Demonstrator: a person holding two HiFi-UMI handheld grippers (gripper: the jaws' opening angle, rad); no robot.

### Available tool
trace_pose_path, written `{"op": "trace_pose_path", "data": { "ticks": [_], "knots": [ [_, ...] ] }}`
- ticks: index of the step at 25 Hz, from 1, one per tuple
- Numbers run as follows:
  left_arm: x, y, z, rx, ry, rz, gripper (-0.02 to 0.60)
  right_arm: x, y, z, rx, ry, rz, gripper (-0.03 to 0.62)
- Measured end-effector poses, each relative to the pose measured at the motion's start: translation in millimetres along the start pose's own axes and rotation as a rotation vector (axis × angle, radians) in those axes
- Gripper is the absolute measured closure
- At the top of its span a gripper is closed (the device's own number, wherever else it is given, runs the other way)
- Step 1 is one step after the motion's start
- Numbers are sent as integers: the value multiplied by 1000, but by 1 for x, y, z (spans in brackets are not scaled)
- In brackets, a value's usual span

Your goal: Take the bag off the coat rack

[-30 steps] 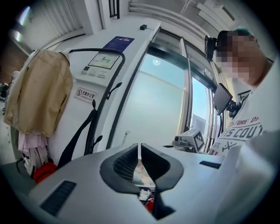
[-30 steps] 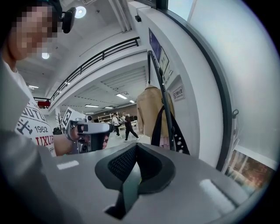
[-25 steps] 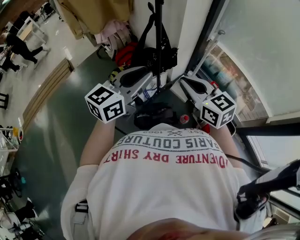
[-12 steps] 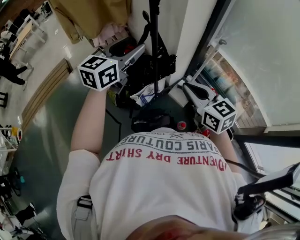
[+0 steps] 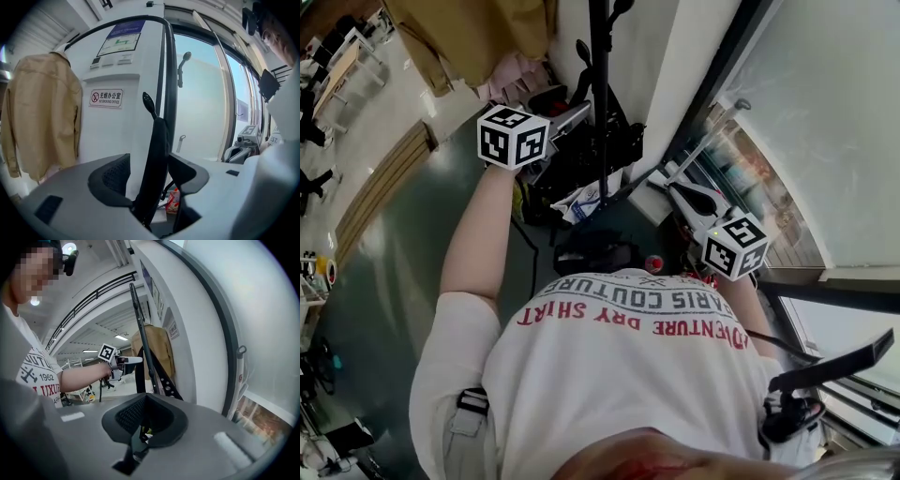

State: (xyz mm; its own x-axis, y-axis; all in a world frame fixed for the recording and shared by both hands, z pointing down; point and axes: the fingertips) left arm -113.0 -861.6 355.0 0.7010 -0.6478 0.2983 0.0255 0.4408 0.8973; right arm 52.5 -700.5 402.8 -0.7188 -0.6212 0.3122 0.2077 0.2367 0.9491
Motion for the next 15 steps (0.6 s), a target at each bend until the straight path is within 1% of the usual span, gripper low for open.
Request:
{"op": "trace_pose_path", "data": {
  "ticks": [3,4,5,6,7,8,10,15],
  "knots": [
    [10,2,4,-15,16,11,345,5,8,-5,15,-6,18,592],
    [12,3,5,-24,24,13,354,6,9,-6,19,-10,22,592],
    [12,2,5,-29,28,8,409,8,11,-6,22,-13,25,592],
    [13,2,5,-28,28,1,484,9,12,-7,24,-16,29,592],
    [13,1,3,-17,24,-2,546,10,13,-7,26,-18,32,592],
    [15,1,2,0,18,0,570,12,14,-8,27,-20,35,592],
    [17,0,1,18,10,3,572,14,17,-9,28,-24,42,592],
    [13,-1,3,2,-3,-4,574,16,18,-11,28,-26,47,592]
  ]
}}
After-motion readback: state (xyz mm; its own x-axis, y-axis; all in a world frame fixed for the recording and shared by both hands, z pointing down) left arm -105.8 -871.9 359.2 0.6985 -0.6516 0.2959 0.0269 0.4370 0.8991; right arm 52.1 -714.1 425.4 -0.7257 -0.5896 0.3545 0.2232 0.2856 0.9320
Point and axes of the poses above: the fingertips, and each gripper's own axes: x forward along the fingers, z to its left, y out of its underside, and after that the axes turned 14 degrees about -x, right-handed
